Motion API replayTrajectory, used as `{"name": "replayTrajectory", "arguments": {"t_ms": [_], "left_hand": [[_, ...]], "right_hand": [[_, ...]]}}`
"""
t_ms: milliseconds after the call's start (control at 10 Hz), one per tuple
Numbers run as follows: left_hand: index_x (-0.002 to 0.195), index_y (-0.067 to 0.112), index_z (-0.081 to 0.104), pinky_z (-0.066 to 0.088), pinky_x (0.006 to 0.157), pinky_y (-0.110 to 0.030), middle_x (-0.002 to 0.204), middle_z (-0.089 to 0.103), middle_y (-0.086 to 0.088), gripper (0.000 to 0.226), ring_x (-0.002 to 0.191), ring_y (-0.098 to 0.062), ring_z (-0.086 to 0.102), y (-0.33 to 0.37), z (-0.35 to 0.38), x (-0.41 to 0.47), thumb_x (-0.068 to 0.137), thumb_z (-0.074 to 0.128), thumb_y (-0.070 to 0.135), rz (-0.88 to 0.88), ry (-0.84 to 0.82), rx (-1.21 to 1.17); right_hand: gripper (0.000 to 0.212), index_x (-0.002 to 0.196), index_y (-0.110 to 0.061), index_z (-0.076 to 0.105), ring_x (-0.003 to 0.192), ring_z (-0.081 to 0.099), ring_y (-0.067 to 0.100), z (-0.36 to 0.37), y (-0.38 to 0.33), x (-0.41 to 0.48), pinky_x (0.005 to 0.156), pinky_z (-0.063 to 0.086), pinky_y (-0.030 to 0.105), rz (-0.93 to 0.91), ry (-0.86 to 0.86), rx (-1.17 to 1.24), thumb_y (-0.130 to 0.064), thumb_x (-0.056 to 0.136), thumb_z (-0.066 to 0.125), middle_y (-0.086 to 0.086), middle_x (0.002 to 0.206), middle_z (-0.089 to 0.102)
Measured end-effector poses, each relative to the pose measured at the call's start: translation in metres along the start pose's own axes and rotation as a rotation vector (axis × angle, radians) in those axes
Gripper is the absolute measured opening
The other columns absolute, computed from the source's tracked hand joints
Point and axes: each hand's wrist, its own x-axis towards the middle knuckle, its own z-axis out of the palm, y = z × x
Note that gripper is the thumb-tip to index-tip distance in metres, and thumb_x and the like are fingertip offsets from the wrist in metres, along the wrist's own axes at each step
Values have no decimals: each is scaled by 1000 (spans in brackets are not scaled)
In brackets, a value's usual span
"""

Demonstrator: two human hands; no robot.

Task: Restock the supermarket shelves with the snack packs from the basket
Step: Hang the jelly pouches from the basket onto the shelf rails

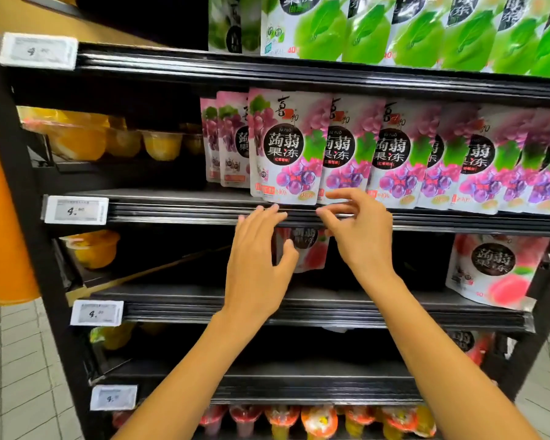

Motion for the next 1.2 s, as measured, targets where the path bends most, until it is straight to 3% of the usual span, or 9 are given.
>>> {"name": "replayTrajectory", "arguments": {"t_ms": [200, 400, 500, 600, 700, 800, 900, 1000, 1200], "left_hand": [[103, 26, 64, 38, 90, -9, 101, 61, 20, 17, 103, 1, 55, -33, -2, -79, 94, 52, 18, -191, -51, -185], [92, 23, 67, 46, 76, -16, 96, 70, 4, 21, 83, -5, 60, -104, 18, -210, 93, 53, 9, -523, -308, -195], [89, 20, 68, 45, 66, -18, 88, 72, -4, 19, 72, -12, 61, -142, 24, -297, 93, 55, 8, -732, -442, -165], [93, 8, 70, 51, 77, -34, 90, 73, -10, 13, 83, -25, 66, -175, 27, -394, 95, 58, 8, -963, -574, -157], [89, -7, 69, 50, 78, -45, 84, 67, -27, 11, 79, -28, 63, -195, 25, -484, 92, 59, -3, -1128, -637, -137], [87, -2, 68, 48, 75, -15, 80, 65, -16, 12, 80, -22, 59, -213, 25, -569, 90, 58, -8, -1276, -735, -75], [86, 5, 68, 37, 59, -14, 77, 63, -6, 9, 74, -20, 59, -231, 28, -646, 91, 62, 0, -1330, -779, 11], [90, 2, 70, 33, 62, -22, 80, 67, -10, 10, 75, -19, 59, -252, 37, -707, 93, 62, 8, -1389, -793, 62], [85, 4, 66, 35, 59, -11, 78, 59, 3, 30, 64, -3, 52, -303, 69, -803, 82, 49, 29, -1464, -787, 77]], "right_hand": [[15, 97, -25, 70, 63, 69, 8, 16, 45, -91, 67, 59, 40, 83, -83, 39, -24, 83, 76, -9, 77, 72], [9, 85, -23, 71, 60, 68, 6, 63, 133, -230, 61, 57, 28, 480, -390, -4, -25, 92, 66, -6, 72, 73], [15, 84, -10, 72, 51, 64, -1, 82, 181, -310, 47, 48, 13, 759, -497, 60, -16, 94, 63, -2, 67, 73], [22, 84, 11, 65, 49, 60, 3, 94, 228, -389, 42, 43, 12, 1003, -593, 84, -6, 97, 57, 8, 62, 68], [43, 59, -8, 50, 48, 59, 2, 102, 271, -466, 47, 43, 17, 1173, -677, 21, 15, 95, 42, -6, 54, 58], [47, 50, -11, 42, 46, 46, 11, 113, 313, -536, 59, 38, 20, 1247, -741, 26, 11, 91, 37, -8, 53, 44], [24, 74, -25, 65, 61, 57, -3, 119, 358, -616, 64, 46, 16, 1238, -1028, -248, -11, 93, 60, -14, 73, 58], [20, 78, -24, 69, 69, 56, 6, 128, 396, -677, 58, 42, 6, 1352, -990, -231, -12, 92, 62, -12, 75, 61], [31, 63, -22, 62, 53, 57, 17, 152, 477, -782, 51, 44, 25, 1579, -908, -278, -4, 89, 62, 5, 63, 62]]}}
